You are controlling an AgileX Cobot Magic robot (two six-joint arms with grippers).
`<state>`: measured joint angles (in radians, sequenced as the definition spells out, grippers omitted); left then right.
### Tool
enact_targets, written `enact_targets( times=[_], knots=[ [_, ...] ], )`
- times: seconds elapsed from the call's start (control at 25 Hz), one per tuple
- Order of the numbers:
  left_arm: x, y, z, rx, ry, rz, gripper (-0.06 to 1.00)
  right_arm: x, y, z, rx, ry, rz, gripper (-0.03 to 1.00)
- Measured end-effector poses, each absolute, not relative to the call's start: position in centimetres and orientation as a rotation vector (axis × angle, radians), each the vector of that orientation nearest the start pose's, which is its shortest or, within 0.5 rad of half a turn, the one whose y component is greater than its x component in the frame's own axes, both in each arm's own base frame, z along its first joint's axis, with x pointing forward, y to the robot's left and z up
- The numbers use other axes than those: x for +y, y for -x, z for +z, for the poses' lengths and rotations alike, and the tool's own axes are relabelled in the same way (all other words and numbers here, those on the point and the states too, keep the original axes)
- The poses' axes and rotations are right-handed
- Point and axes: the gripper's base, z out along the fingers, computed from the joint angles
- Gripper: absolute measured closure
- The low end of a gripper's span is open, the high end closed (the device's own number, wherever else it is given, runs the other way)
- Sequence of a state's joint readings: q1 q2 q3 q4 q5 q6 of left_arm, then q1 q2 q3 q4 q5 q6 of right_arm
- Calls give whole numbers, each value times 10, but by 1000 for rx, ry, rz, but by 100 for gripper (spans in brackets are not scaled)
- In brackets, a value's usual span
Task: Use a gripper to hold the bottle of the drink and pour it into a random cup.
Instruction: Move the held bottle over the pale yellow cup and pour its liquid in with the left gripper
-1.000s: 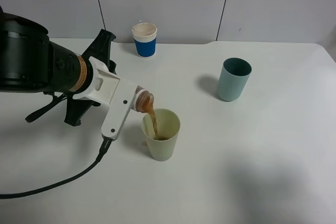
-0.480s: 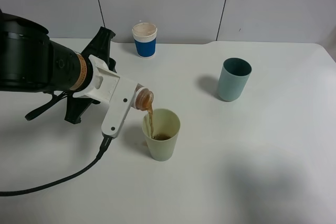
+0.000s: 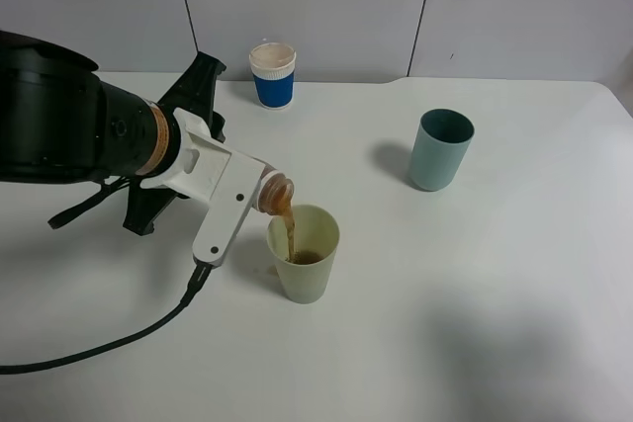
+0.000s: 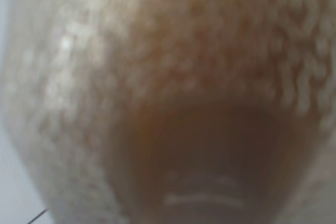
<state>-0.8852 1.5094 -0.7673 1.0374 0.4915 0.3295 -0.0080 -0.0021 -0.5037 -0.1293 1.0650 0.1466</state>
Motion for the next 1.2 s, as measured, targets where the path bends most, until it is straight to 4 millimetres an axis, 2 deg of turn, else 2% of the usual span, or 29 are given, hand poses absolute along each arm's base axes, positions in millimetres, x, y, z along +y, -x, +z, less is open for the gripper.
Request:
enact_targets(
  times=[0.28, 1.2],
  knots=[
    [-202, -207, 211, 1253, -2154, 732, 61, -10, 6, 278, 2030, -164, -68, -3],
    [-202, -210, 214, 1178, -2173, 795, 61, -10, 6, 278, 2030, -164, -68, -3]
  ],
)
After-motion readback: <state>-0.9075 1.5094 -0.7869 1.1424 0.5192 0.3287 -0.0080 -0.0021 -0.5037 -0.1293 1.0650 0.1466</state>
